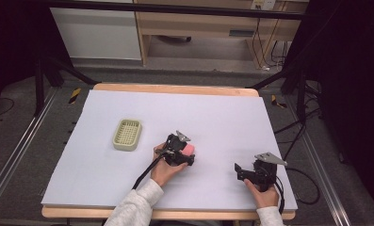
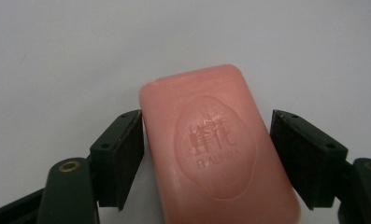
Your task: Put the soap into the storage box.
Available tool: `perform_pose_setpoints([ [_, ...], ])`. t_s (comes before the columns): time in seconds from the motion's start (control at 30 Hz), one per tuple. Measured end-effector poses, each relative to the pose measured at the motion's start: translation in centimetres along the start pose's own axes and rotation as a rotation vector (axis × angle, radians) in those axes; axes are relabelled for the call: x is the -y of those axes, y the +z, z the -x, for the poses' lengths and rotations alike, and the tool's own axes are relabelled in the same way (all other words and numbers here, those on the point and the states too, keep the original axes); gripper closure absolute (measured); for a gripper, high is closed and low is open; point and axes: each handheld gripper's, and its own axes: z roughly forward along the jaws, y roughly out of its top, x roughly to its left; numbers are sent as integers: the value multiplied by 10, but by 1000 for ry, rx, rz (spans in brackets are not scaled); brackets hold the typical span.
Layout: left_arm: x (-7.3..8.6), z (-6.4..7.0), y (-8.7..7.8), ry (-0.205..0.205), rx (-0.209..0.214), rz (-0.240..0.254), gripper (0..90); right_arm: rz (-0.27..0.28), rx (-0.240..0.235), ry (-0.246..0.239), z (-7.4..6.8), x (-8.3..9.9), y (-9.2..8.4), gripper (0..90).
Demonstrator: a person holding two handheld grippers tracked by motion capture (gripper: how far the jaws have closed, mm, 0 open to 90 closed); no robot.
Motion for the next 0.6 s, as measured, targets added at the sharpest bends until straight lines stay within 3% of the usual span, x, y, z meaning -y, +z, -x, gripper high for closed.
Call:
perform_pose_setpoints([
  [0.43,2,-1,-1,-25,17,-4,362,-1,-1,1,0,0,0,51],
  [0.6,2,-1,-1,-14,10,-5,365,-2,-2,-1,0,0,0,51],
])
